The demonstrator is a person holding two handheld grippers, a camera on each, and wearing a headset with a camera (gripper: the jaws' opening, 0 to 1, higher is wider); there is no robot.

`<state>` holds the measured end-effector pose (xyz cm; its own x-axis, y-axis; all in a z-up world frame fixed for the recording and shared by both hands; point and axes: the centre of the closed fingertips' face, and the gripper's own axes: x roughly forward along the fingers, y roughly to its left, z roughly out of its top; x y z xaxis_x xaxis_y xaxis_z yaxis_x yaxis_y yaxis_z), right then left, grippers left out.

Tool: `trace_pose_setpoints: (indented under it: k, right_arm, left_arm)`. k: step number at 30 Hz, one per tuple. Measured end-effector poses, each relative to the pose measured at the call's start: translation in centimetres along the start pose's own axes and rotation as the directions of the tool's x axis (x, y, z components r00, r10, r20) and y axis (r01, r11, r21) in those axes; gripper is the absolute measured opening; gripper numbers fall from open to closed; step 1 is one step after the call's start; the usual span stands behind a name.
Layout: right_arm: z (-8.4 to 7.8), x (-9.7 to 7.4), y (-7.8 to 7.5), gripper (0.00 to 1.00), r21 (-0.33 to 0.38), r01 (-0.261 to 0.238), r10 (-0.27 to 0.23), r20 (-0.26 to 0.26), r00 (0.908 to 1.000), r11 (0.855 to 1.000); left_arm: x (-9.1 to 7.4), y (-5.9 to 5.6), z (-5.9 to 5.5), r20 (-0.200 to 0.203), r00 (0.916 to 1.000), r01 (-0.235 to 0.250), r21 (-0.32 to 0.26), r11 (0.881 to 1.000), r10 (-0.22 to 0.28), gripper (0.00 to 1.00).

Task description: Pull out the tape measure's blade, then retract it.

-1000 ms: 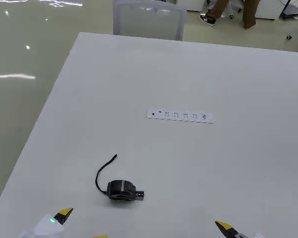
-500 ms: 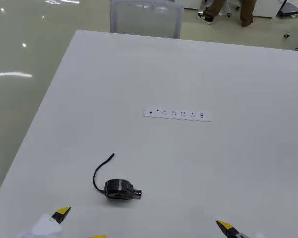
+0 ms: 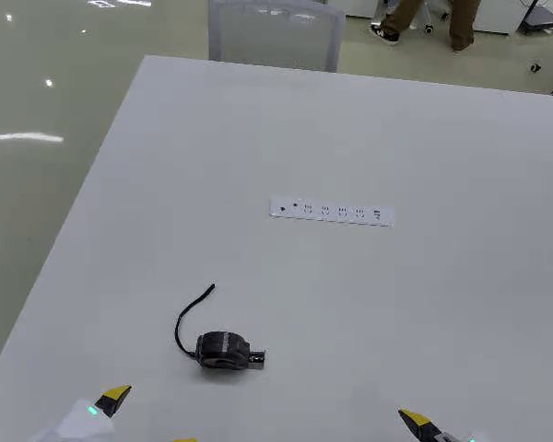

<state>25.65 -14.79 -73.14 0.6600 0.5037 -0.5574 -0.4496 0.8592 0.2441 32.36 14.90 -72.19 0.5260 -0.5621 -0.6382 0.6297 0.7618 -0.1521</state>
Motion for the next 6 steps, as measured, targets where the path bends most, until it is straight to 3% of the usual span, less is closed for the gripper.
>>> trace_pose_setpoints:
  k: [6]
  right_arm:
    - [-0.22,0.06,0.00,0.75,0.004,0.001,-0.001,0.001,1.0000,1.000]
  left_arm:
    - [-0.33,-0.14,0.00,-0.001,1.0000,-0.001,-0.001,1.000,0.001,0.75]
